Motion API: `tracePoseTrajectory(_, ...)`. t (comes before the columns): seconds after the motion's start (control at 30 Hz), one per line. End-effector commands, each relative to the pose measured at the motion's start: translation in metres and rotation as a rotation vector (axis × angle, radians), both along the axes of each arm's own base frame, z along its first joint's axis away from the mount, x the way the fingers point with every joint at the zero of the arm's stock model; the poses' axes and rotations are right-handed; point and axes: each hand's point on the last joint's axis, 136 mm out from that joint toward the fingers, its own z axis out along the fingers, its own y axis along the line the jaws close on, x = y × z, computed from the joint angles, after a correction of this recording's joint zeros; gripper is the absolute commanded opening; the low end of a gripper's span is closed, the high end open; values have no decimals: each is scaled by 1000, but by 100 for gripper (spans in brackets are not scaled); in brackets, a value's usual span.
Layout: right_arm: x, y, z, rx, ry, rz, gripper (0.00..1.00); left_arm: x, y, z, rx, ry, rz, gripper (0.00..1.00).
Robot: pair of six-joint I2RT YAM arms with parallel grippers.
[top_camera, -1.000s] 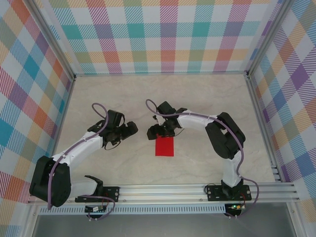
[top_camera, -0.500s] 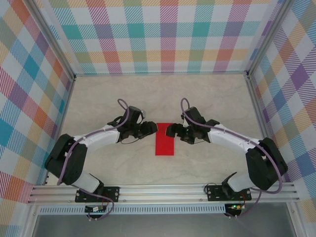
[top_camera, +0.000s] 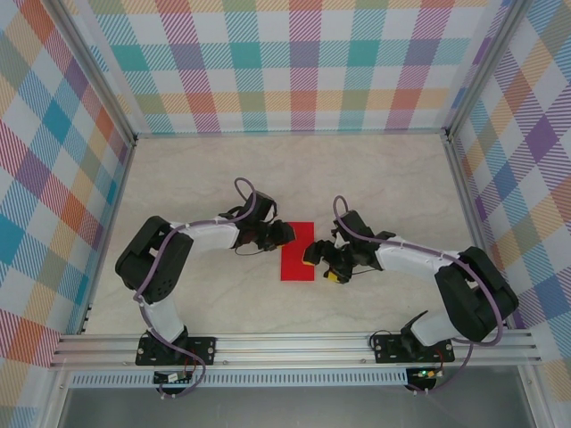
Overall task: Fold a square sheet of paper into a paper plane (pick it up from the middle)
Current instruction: Third fold the triangle at the center of the table.
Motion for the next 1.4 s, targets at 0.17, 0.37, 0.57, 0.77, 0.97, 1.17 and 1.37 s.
tracePoseTrajectory(0.17, -10, 11, -5, 78, 71, 16, 71, -2, 9, -24, 92, 54, 43, 27)
tracePoseTrajectory(0.37, -10, 14, -7, 87, 79, 18, 61, -5, 14, -31, 118, 72, 51, 27)
tracePoseTrajectory(0.57, -13, 13, -15, 73, 99, 17, 55, -5, 15, -32, 126, 79, 52, 27)
tracePoseTrajectory(0.77, -17, 18, -17, 88, 118, 34, 55, -6, 15, -33, 128, 83, 52, 27)
tracePoseTrajectory(0.97, -17, 25, -12, 142, 98, 41, 49, -6, 15, -35, 131, 91, 53, 27)
tracePoseTrajectory(1.17, -15, 17, -8, 122, 58, 4, 43, -7, 16, -36, 135, 95, 51, 27)
tracePoseTrajectory(1.37, -11, 12, 1, 116, 11, -23, 35, -8, 16, -37, 135, 97, 49, 27)
